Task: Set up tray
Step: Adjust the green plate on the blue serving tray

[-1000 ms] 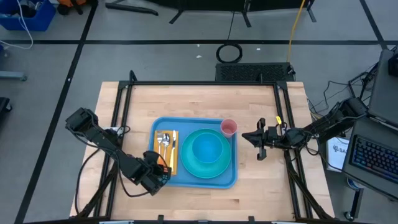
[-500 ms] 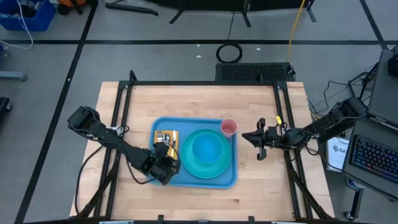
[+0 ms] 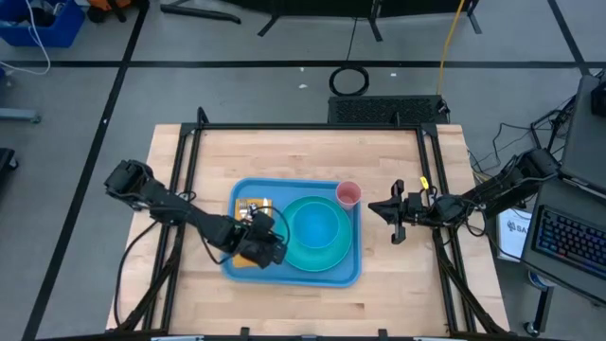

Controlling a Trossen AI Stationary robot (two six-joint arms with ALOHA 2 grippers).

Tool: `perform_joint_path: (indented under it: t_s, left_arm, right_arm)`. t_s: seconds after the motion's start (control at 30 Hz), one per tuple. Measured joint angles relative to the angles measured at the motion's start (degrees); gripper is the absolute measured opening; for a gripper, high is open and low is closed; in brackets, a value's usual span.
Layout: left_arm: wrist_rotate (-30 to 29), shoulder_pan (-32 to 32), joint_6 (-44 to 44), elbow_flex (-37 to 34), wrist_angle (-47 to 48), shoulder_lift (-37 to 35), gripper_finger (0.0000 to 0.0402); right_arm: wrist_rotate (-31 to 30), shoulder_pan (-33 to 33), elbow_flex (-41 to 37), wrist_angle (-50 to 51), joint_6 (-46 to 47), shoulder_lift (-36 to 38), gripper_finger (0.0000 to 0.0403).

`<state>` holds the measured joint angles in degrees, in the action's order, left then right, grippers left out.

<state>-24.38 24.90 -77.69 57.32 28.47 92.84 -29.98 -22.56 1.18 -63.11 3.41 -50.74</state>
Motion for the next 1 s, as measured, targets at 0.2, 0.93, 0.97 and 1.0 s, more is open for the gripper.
perform_joint_path:
  t_s: [0.2,0.93,0.97,1.0]
  left_arm:
    - [2.79,-2.00,3.89,0.00,-3.53,1.29,0.0091]
    - [13.05,-6.74,4.45,-0.04,-7.78,7.40,0.0003]
    - [13.63,-7.15,4.25,0.02,-8.44,7.86,0.0003]
    - [14.36,-7.32,4.12,0.04,-8.64,8.23,0.0003]
  right_arm:
    - [0.00,0.00,0.00,0.02,0.01,0.00,0.0000]
    - [-0.01,0.00,0.01,1.04,0.00,0.02,0.0000]
    - [0.00,-0.01,-0.01,1.43,0.01,0.00,0.0000]
    - [0.00,0.01,0.00,1.46,0.00,0.00,0.0000]
